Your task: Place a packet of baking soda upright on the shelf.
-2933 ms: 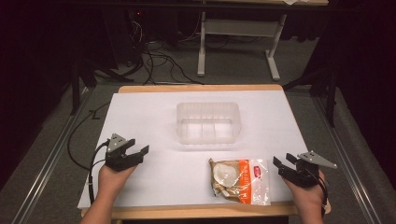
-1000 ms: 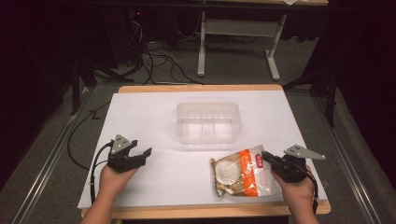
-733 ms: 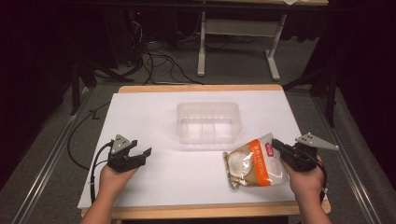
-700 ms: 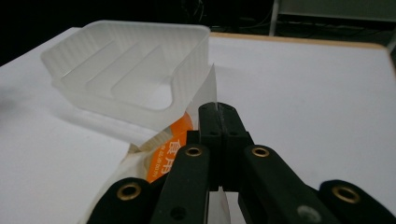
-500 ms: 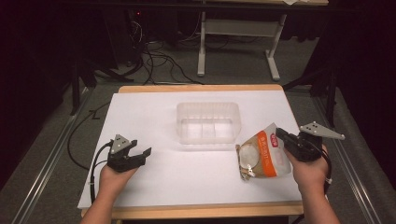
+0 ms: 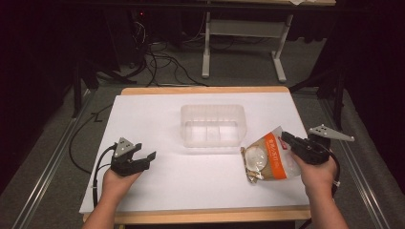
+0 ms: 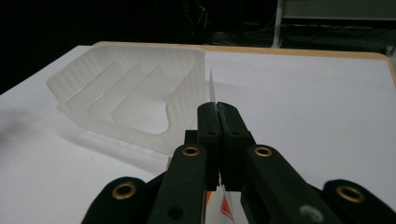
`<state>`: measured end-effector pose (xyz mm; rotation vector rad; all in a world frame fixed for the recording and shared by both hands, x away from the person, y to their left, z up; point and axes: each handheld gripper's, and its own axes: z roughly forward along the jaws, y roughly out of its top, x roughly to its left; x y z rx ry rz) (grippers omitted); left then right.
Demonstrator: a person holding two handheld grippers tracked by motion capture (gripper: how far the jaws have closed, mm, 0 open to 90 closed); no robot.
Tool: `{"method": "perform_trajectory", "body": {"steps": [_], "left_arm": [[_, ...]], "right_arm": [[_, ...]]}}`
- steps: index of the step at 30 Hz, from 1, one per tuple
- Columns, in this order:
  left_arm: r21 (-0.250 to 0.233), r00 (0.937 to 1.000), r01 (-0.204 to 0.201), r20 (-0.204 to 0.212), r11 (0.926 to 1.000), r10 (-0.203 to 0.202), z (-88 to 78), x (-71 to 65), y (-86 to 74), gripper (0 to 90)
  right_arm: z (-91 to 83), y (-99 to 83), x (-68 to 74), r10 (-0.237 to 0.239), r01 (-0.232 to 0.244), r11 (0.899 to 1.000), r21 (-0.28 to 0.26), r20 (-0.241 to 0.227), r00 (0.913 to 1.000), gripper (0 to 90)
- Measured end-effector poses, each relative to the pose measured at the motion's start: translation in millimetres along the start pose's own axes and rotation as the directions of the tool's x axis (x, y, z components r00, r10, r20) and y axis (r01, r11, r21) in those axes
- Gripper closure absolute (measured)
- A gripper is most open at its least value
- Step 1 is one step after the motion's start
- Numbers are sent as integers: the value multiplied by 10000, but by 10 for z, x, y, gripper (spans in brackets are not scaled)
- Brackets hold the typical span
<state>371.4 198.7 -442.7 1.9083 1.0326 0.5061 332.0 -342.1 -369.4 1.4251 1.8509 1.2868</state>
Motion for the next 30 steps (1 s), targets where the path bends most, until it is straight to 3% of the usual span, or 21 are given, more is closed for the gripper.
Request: {"method": "perform_trajectory", "body": {"steps": [4,6,15,21,26,30], "left_arm": [[93,10000,-73,42,9999,72,14,-13,-6,327],[146,9999,-98,99,9998,97,21,-21,-7,327],[214,9997,-175,162,9996,171,33,-29,-11,327],[323,9993,-296,218,9990,289,51,-41,-8,327],[272,9990,-417,187,9988,412,38,-59,-4,327],[275,9990,-397,210,9988,391,39,-53,-4,327]], "right_arm": [[9,-58,-37,111,-110,9999,101,-151,9998,829],[16,-111,-71,240,-235,9993,283,-166,9996,762],[10,-362,-266,937,-933,9951,334,-102,9956,723],[-96,-585,-247,934,-933,9956,48,-152,9955,659],[-199,-620,-205,920,-921,9957,-54,-189,9956,610],[-305,-682,-86,775,-778,9967,-210,-157,9969,544]]}}
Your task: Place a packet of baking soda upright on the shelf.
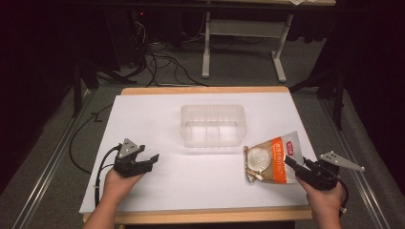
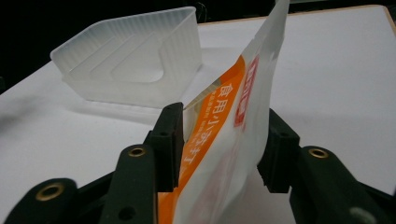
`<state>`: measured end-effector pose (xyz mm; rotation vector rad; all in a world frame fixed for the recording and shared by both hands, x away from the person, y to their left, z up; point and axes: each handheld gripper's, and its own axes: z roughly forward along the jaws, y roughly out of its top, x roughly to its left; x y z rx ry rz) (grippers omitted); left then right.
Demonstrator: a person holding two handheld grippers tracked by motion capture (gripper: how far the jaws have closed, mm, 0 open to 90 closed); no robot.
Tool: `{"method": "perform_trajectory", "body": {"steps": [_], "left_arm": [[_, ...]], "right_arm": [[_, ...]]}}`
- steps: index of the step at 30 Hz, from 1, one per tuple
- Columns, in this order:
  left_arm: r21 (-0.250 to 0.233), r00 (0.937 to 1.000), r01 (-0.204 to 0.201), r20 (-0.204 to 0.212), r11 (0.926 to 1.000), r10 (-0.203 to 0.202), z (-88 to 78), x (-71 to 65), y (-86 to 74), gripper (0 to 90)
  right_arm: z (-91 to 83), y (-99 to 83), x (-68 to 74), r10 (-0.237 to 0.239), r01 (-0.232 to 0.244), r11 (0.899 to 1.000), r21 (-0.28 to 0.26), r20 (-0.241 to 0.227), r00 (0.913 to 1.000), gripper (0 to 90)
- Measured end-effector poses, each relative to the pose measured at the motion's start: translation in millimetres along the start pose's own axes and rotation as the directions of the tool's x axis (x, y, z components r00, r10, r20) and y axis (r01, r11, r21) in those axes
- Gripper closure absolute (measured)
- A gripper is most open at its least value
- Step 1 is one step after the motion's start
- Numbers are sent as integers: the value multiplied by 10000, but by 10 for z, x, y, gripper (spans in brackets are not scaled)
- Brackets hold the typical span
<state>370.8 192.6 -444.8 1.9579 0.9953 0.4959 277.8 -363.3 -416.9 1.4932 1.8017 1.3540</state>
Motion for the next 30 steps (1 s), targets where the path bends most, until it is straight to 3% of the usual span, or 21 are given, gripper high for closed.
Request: {"method": "perform_trajectory", "body": {"steps": [8,13,15,20,24,25,26,30], "left_arm": [[-9,9999,-70,106,10000,70,0,-15,7,327],[31,9999,-118,120,9999,118,2,-22,7,327],[18,9999,-113,121,9999,113,4,-21,6,327],[32,9999,-107,124,9999,107,10,-23,6,326],[53,9997,-169,161,9998,168,6,-32,7,326],[56,9997,-156,163,9999,155,6,-32,7,326],[69,9997,-156,162,9999,155,6,-31,7,326],[84,9997,-181,145,9998,180,9,-33,6,326]], "right_arm": [[-100,-103,269,-443,443,9990,-54,-29,9990,481],[-46,-103,405,-782,783,9969,-97,93,9969,463],[19,-110,479,-1140,1139,9934,104,125,9934,479],[89,-103,543,-1266,1265,9919,141,45,9919,509],[122,-99,604,-1561,1561,9877,114,-7,9877,592],[130,-102,620,-1590,1590,9872,142,10,9873,656],[139,-99,643,-1850,1847,9826,187,126,9827,805],[137,-51,638,-1945,1938,9809,184,438,9799,900]]}}
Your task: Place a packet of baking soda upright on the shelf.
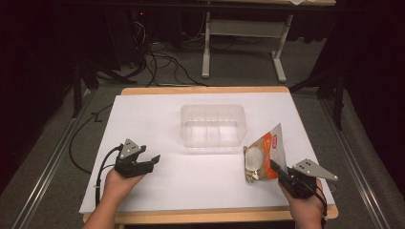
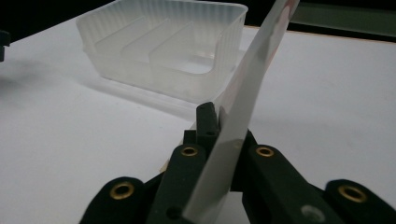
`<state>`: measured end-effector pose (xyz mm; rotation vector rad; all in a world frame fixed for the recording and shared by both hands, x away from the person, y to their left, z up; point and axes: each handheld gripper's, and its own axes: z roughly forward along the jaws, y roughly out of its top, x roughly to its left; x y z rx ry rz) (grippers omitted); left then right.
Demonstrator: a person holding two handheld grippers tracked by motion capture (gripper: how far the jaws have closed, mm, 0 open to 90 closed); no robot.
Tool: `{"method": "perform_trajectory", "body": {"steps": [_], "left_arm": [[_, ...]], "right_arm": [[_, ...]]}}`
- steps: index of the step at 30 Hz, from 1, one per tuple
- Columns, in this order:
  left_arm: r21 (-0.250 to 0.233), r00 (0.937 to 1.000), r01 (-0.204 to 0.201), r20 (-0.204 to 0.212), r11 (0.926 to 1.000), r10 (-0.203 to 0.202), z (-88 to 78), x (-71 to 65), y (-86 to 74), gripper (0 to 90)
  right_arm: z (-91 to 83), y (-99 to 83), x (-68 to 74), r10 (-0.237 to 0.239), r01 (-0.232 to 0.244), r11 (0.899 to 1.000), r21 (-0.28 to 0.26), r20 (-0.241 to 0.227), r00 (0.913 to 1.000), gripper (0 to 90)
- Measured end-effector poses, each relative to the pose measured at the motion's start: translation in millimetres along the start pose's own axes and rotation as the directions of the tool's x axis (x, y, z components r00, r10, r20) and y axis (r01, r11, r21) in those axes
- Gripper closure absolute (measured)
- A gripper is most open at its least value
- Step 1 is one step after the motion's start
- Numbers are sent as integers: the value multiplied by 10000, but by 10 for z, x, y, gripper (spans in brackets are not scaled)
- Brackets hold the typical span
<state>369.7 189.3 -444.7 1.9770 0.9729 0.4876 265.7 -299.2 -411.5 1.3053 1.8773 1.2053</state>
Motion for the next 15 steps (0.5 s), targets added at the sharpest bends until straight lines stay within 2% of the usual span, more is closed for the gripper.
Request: {"method": "perform_trajectory", "body": {"steps": [2,4,7,12,14,15], "left_arm": [[20,10000,20,-14,10000,-20,2,1,0,326],[19,10000,23,-13,10000,-23,2,1,-2,325],[61,10000,22,-20,10000,-22,2,6,-5,325],[18,10000,92,-22,10000,-92,1,18,-9,325],[-36,10000,96,12,9999,-96,-1,19,-8,325],[-58,10000,83,32,9999,-83,-1,18,-7,325]], "right_arm": [[10,86,-66,-137,142,9999,-95,488,9987,900],[11,113,-98,-101,110,9998,-150,570,9983,900],[52,206,-279,134,-100,9993,-349,992,9950,900],[101,169,-359,491,-436,9959,-796,684,9965,893],[101,92,-377,887,-843,9915,-994,412,9952,836],[101,92,-377,887,-843,9915,-994,412,9952,836]]}}
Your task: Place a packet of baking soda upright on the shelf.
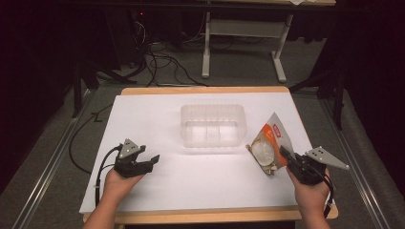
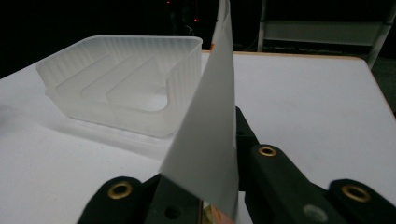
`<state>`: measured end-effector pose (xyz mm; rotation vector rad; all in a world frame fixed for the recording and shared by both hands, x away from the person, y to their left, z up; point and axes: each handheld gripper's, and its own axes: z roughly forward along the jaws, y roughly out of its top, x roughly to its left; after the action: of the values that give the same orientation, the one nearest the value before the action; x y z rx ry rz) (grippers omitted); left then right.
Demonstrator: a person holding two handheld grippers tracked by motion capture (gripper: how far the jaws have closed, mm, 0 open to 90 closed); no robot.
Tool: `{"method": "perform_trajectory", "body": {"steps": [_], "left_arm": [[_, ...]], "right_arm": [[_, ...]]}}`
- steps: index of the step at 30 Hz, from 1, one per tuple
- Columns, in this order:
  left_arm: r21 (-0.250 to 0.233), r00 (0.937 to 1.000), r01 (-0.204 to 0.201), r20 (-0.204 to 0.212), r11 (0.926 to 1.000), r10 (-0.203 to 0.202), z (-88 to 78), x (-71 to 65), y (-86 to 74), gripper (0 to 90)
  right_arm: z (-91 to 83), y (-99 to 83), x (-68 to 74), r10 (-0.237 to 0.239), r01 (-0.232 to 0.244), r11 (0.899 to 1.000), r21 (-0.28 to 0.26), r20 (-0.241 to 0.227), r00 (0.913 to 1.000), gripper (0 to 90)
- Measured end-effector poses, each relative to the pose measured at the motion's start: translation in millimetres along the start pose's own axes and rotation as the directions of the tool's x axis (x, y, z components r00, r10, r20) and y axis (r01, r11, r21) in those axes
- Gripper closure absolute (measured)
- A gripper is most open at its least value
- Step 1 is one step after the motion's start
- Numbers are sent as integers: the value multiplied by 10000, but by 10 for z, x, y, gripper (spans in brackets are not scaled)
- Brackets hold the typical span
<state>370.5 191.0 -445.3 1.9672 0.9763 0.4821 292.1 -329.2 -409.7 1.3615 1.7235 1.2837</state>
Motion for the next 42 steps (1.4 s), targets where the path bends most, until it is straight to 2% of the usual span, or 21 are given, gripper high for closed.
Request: {"method": "perform_trajectory", "body": {"steps": [2,5,9,13,17,21,24,25,32,39,42], "left_arm": [[-132,10000,-51,45,9999,51,-6,-9,2,325],[-369,9996,-227,128,9991,232,-27,-41,9,325],[-406,9994,-303,140,9987,309,-27,-52,10,325],[-424,9995,-273,138,9987,279,-17,-44,11,326],[-413,9995,-294,98,9987,298,-14,-46,11,326],[-405,9992,-359,134,9985,365,-12,-51,13,327],[-330,9993,-358,127,9988,363,-3,-43,12,326],[-298,9993,-354,126,9989,358,7,-45,9,327],[-216,9992,-388,103,9990,391,13,-63,4,326],[-298,9994,-340,91,9990,343,-4,-47,7,327],[-336,9992,-384,88,9987,387,-15,-51,8,327]], "right_arm": [[-11,-30,-15,161,-162,9998,-91,-122,9998,821],[16,-68,-29,290,-290,9995,-114,9,9996,785],[70,-118,-36,417,-417,9991,-39,-104,9991,767],[104,-130,-21,360,-360,9993,77,11,9994,768],[127,-128,-18,293,-294,9996,32,454,9985,786],[150,-107,-48,415,-408,9991,-115,628,9972,811],[163,-97,-58,527,-521,9986,-120,579,9969,844],[170,-84,-75,660,-654,9977,-169,375,9971,891],[178,-2,-131,583,-577,9980,-244,245,9980,900],[48,76,-31,178,-165,9982,-569,216,9996,900],[13,88,-30,185,-171,9979,-619,223,9996,900]]}}
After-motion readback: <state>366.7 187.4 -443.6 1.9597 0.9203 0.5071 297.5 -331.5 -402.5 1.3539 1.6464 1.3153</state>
